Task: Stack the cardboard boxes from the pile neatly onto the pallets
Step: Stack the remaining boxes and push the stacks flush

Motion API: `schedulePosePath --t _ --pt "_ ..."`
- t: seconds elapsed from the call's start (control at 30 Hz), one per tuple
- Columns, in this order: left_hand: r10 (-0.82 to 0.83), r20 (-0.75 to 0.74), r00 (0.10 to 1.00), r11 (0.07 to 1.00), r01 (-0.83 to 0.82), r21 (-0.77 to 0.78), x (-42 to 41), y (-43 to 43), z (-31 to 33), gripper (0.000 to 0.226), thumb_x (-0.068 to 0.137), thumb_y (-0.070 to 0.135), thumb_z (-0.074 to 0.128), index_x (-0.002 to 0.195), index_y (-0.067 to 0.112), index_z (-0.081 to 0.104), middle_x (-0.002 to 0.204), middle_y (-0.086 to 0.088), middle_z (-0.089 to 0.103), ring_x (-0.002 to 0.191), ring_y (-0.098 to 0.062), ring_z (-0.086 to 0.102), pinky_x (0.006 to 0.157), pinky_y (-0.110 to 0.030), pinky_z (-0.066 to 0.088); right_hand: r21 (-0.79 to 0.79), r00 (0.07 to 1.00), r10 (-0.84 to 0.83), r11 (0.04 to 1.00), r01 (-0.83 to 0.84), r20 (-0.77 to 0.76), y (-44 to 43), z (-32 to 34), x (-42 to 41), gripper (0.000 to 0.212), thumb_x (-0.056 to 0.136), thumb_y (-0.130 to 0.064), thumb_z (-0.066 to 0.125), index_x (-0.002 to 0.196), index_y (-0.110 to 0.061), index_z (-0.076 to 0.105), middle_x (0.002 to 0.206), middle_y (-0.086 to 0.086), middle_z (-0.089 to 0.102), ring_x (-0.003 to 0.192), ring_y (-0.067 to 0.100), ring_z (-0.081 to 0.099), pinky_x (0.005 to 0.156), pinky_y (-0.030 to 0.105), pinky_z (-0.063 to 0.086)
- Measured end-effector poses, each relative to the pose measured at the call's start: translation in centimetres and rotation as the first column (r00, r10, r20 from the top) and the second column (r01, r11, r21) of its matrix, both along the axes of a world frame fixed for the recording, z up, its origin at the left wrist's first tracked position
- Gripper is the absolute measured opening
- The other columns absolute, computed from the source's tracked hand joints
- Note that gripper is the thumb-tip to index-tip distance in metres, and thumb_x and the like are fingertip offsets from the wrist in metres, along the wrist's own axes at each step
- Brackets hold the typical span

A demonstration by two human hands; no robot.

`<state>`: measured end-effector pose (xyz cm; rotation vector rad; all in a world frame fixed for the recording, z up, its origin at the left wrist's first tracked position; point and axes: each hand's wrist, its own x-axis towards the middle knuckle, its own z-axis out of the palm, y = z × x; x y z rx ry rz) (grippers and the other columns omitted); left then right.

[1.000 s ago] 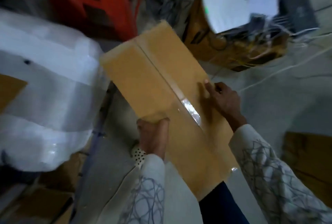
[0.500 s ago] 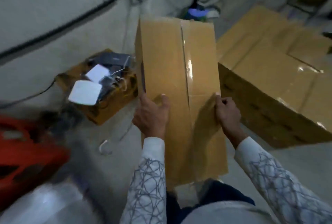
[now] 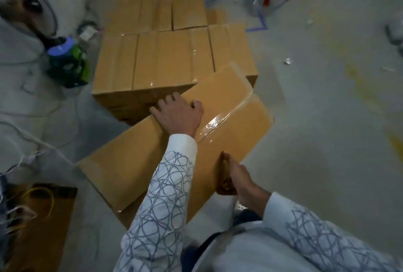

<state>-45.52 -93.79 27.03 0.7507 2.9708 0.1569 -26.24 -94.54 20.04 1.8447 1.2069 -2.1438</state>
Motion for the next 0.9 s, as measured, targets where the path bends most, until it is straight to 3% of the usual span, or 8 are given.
schedulePosePath --t 0.17,0.33,0.4,0.47,0.57,0.7,0.8,0.9 --pt "-0.243 -0.038 0.969 0.966 0.238 -0.097 4.6 13.1 -0.8 0.066 0.093 0.061 0.037 0.128 0.010 0.060 0.131 -0.014 0.063 0.123 -0.035 0.051 0.108 -0.052 0.030 -0.140 0.978 -0.199 0.972 0.189 -0.063 7.4 1.1 4.1 0.062 0.097 -0.065 0.054 0.131 -0.014 0.048 0.098 0.024 0.069 0.055 0.028 0.071 0.060 0.040 0.063" --pt "-0.454 -0.008 0.891 0.886 0.451 -0.108 7.8 23.3 -2.5 0.065 0.095 0.060 0.037 0.133 0.011 0.057 0.135 -0.012 0.059 0.127 -0.034 0.047 0.110 -0.052 0.028 -0.093 0.925 -0.378 0.923 0.374 -0.040 14.2 0.8 6.8 0.045 0.096 -0.059 0.061 0.102 -0.015 0.055 0.074 0.024 0.072 0.058 0.033 0.070 0.065 0.045 0.064" --pt "-0.512 0.021 0.858 0.854 0.512 -0.093 8.2 27.0 -3.0 0.066 0.094 0.061 0.039 0.136 0.013 0.055 0.137 -0.011 0.058 0.128 -0.034 0.046 0.109 -0.052 0.028 -0.087 0.896 -0.443 0.894 0.440 -0.019 16.7 0.7 7.1 0.042 0.096 -0.057 0.062 0.096 -0.016 0.054 0.083 0.029 0.072 0.059 0.033 0.070 0.066 0.046 0.065" --pt "-0.569 0.023 0.822 0.820 0.569 -0.064 8.4 30.8 -3.3 0.067 0.092 0.063 0.042 0.136 0.014 0.055 0.137 -0.009 0.058 0.127 -0.033 0.047 0.107 -0.050 0.027 -0.061 0.854 -0.519 0.853 0.518 -0.016 19.4 0.2 6.9 0.046 0.094 -0.058 0.065 0.097 -0.013 0.054 0.085 0.030 0.072 0.060 0.035 0.068 0.069 0.051 0.065" --pt "-0.637 -0.002 0.771 0.771 0.637 0.003 8.1 37.2 -3.5 0.068 0.090 0.064 0.045 0.136 0.015 0.055 0.138 -0.007 0.058 0.127 -0.032 0.047 0.106 -0.049 0.027 0.005 0.790 -0.611 0.791 0.612 -0.041 24.5 -0.7 6.1 0.055 0.092 -0.059 0.067 0.109 -0.007 0.057 0.071 0.023 0.071 0.060 0.035 0.069 0.067 0.050 0.065" --pt "-0.698 0.015 0.716 0.715 0.695 0.073 7.5 46.0 -2.9 0.071 0.090 0.066 0.045 0.139 0.015 0.054 0.142 -0.008 0.056 0.129 -0.033 0.047 0.106 -0.048 0.028 0.158 0.695 -0.718 0.682 0.714 -0.037 31.7 0.0 5.0 0.059 0.091 -0.060 0.067 0.112 -0.007 0.053 0.091 0.026 0.073 0.064 0.036 0.074 0.060 0.044 0.064" --pt "-0.739 0.025 0.673 0.671 0.733 0.115 7.3 52.0 -2.8 0.072 0.090 0.067 0.043 0.141 0.016 0.052 0.142 -0.008 0.056 0.129 -0.033 0.048 0.105 -0.049 0.029 0.237 0.670 -0.741 0.643 0.728 -0.048 36.3 0.7 4.2 0.054 0.093 -0.058 0.066 0.111 -0.009 0.054 0.091 0.024 0.072 0.065 0.035 0.075 0.066 0.050 0.065" --pt "-0.771 0.047 0.635 0.635 0.761 0.133 7.5 57.4 -3.0 0.073 0.089 0.068 0.043 0.142 0.019 0.051 0.143 -0.004 0.056 0.129 -0.032 0.048 0.104 -0.048 0.029 0.255 0.651 -0.758 0.620 0.742 -0.052 40.8 1.6 3.7 0.041 0.097 -0.053 0.063 0.111 -0.015 0.055 0.094 0.019 0.073 0.069 0.036 0.076 0.067 0.046 0.065"
